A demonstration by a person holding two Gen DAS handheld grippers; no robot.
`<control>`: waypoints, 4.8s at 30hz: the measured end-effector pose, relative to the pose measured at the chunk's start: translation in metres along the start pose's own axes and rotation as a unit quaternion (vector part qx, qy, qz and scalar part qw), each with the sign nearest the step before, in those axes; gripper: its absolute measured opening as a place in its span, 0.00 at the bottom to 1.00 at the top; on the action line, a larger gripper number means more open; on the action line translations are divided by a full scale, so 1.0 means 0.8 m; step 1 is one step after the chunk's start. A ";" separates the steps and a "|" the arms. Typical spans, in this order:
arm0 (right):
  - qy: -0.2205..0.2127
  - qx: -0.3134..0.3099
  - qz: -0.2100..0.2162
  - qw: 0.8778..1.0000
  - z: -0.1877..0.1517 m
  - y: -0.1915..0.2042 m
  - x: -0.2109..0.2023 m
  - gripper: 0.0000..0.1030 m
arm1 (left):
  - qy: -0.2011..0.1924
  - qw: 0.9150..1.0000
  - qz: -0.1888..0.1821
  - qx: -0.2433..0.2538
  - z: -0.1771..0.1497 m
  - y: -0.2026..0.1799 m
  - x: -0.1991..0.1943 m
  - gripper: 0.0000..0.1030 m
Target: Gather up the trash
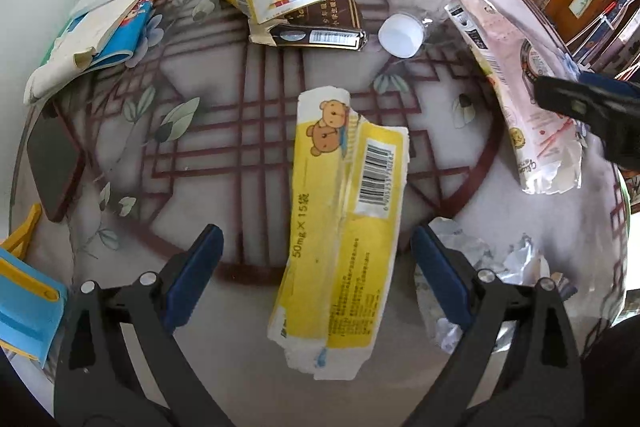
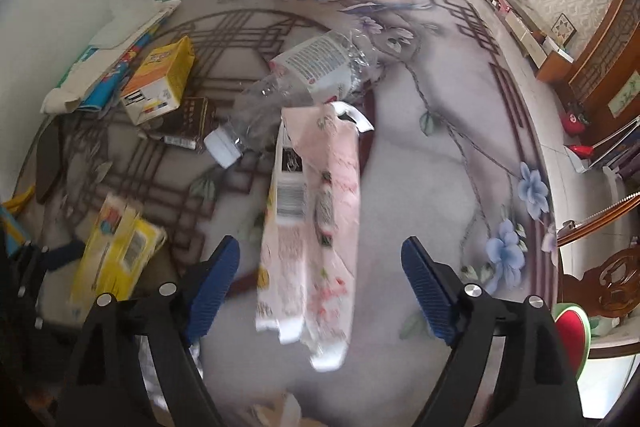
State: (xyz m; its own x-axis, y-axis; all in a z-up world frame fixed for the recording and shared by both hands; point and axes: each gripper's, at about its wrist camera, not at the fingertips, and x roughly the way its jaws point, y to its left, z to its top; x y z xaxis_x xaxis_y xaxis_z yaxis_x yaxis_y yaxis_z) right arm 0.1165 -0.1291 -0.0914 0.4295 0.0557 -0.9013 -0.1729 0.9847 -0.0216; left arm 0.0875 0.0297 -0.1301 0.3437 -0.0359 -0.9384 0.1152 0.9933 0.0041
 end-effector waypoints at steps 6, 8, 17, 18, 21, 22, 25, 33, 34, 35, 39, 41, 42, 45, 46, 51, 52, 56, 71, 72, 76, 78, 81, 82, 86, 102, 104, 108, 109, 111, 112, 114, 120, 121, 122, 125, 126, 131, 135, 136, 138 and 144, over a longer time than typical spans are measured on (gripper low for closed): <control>0.030 0.026 0.001 0.999 0.014 0.006 0.044 0.77 | 0.001 1.000 -0.007 -0.003 0.002 0.000 0.000 0.90; 0.038 0.032 0.002 0.999 0.015 0.005 0.054 0.77 | 0.000 1.000 -0.008 0.000 0.003 -0.001 0.001 0.90; 0.037 0.020 0.007 0.999 0.008 0.004 0.060 0.52 | 0.001 1.000 -0.005 0.006 0.002 -0.004 0.004 0.85; 0.031 0.024 0.013 0.999 0.006 0.001 0.055 0.52 | 0.001 1.000 -0.006 0.008 0.001 -0.005 0.004 0.83; 0.020 0.030 0.032 0.999 -0.001 -0.003 0.043 0.52 | -0.002 1.000 -0.005 0.011 0.001 -0.005 0.004 0.71; 0.017 0.031 0.038 0.999 -0.005 -0.005 0.038 0.52 | -0.001 1.000 -0.004 0.013 0.001 -0.005 0.005 0.65; 0.005 0.028 0.049 0.998 -0.018 -0.011 0.019 0.52 | 0.005 1.000 -0.011 0.022 -0.001 -0.009 0.007 0.47; -0.031 0.031 0.085 0.995 -0.066 -0.048 -0.047 0.52 | -0.012 1.000 -0.011 0.022 -0.001 -0.006 -0.002 0.41; -0.040 0.033 0.086 0.995 -0.073 -0.054 -0.056 0.52 | -0.023 1.000 -0.013 0.014 0.001 -0.002 -0.008 0.40; -0.059 0.037 0.083 0.994 -0.085 -0.063 -0.066 0.52 | -0.034 0.999 -0.015 0.010 0.002 0.001 -0.013 0.39; -0.083 0.064 0.042 0.994 -0.118 -0.093 -0.070 0.53 | -0.118 0.992 -0.029 -0.019 0.002 0.010 -0.056 0.34; -0.073 0.107 0.091 0.987 -0.120 -0.110 -0.066 0.53 | -0.144 0.989 -0.032 -0.027 0.000 0.012 -0.070 0.33; -0.072 0.123 0.114 0.983 -0.120 -0.118 -0.067 0.53 | -0.154 0.987 -0.029 -0.028 -0.002 0.012 -0.076 0.32; -0.092 0.120 0.093 0.984 -0.119 -0.124 -0.077 0.53 | -0.174 0.984 -0.010 -0.019 -0.006 0.006 -0.085 0.27; -0.099 0.121 0.094 0.983 -0.118 -0.126 -0.082 0.53 | -0.179 0.984 -0.003 -0.016 -0.009 0.003 -0.088 0.26; -0.119 0.142 0.115 0.976 -0.121 -0.152 -0.094 0.53 | -0.217 0.976 0.002 -0.025 -0.018 -0.004 -0.115 0.25; -0.121 0.144 0.112 0.976 -0.122 -0.158 -0.096 0.53 | -0.224 0.974 -0.004 -0.031 -0.022 -0.007 -0.121 0.25; -0.133 0.152 0.111 0.973 -0.130 -0.178 -0.105 0.53 | -0.250 0.966 -0.036 -0.049 -0.043 -0.045 -0.146 0.25; -0.165 0.203 0.104 0.960 -0.184 -0.260 -0.135 0.53 | -0.286 0.953 -0.097 0.025 -0.033 -0.201 -0.194 0.25; -0.166 0.203 0.102 0.959 -0.187 -0.264 -0.138 0.53 | -0.285 0.953 -0.098 0.031 -0.033 -0.210 -0.194 0.25; -0.170 0.216 0.096 0.957 -0.201 -0.281 -0.143 0.53 | -0.278 0.954 -0.105 0.046 -0.035 -0.235 -0.189 0.25; -0.170 0.225 0.094 0.955 -0.206 -0.289 -0.143 0.54 | -0.274 0.954 -0.110 0.054 -0.034 -0.247 -0.185 0.25; -0.167 0.242 0.093 0.951 -0.213 -0.303 -0.142 0.54 | -0.267 0.954 -0.120 0.065 -0.035 -0.264 -0.182 0.25; -0.166 0.247 0.092 0.950 -0.214 -0.306 -0.141 0.54 | -0.265 0.954 -0.123 0.068 -0.035 -0.270 -0.180 0.25; -0.164 0.263 0.092 0.946 -0.220 -0.319 -0.141 0.54 | -0.260 0.952 -0.138 0.083 -0.036 -0.295 -0.176 0.25; -0.165 0.370 0.051 0.913 -0.262 -0.404 -0.150 0.54 | -0.214 0.946 -0.198 0.140 -0.029 -0.391 -0.148 0.25; -0.170 0.387 0.032 0.906 -0.272 -0.420 -0.155 0.54 | -0.207 0.945 -0.206 0.150 -0.028 -0.406 -0.143 0.25; -0.173 0.426 0.004 0.888 -0.295 -0.453 -0.162 0.54 | -0.191 0.941 -0.221 0.173 -0.030 -0.441 -0.134 0.25; -0.173 0.434 0.001 0.884 -0.299 -0.459 -0.162 0.54 | -0.187 0.939 -0.224 0.180 -0.031 -0.452 -0.132 0.25; -0.173 0.452 -0.006 0.875 -0.310 -0.471 -0.162 0.54 | -0.179 0.936 -0.231 0.197 -0.033 -0.473 -0.127 0.25; -0.173 0.456 -0.008 0.873 -0.313 -0.475 -0.163 0.54 | -0.176 0.934 -0.233 0.205 -0.035 -0.483 -0.125 0.25; -0.173 0.465 -0.018 0.868 -0.318 -0.481 -0.164 0.54 | -0.172 0.930 -0.237 0.222 -0.040 -0.503 -0.122 0.25; -0.164 0.474 -0.043 0.864 -0.327 -0.494 -0.163 0.54 | -0.166 0.922 -0.240 0.253 -0.049 -0.539 -0.116 0.25; -0.163 0.475 -0.045 0.864 -0.329 -0.496 -0.163 0.55 | -0.164 0.923 -0.239 0.254 -0.050 -0.542 -0.114 0.25; -0.162 0.477 -0.047 0.862 -0.331 -0.498 -0.163 0.55 | -0.161 0.923 -0.239 0.256 -0.050 -0.545 -0.111 0.25; -0.159 0.482 -0.049 0.860 -0.333 -0.501 -0.161 0.55 | -0.153 0.924 -0.240 0.256 -0.049 -0.551 -0.105 0.25; -0.158 0.482 -0.048 0.861 -0.332 -0.501 -0.161 0.55 | -0.151 0.924 -0.241 0.256 -0.049 -0.552 -0.103 0.25; -0.157 0.479 -0.051 0.862 -0.332 -0.504 -0.161 0.56 | -0.142 0.925 -0.243 0.256 -0.049 -0.556 -0.100 0.27; -0.155 0.479 -0.051 0.862 -0.331 -0.504 -0.160 0.56 | -0.138 0.923 -0.246 0.261 -0.049 -0.561 -0.096 0.28; -0.155 0.479 -0.052 0.863 -0.330 -0.504 -0.160 0.56 | -0.138 0.923 -0.246 0.262 -0.049 -0.563 -0.095 0.28; -0.154 0.478 -0.052 0.863 -0.330 -0.504 -0.159 0.56 | -0.137 0.923 -0.245 0.265 -0.051 -0.566 -0.096 0.28; -0.151 0.477 -0.055 0.864 -0.329 -0.503 -0.157 0.56 | -0.132 0.922 -0.245 0.269 -0.055 -0.570 -0.094 0.28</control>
State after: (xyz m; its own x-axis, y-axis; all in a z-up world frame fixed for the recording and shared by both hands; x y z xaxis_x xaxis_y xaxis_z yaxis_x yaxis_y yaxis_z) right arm -0.1010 -0.5760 -0.0829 0.6340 -0.1485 -0.7589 0.6308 0.6670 0.3965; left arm -0.0319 -0.4160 -0.0763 0.3341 -0.5623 -0.7565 0.7388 0.6546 -0.1603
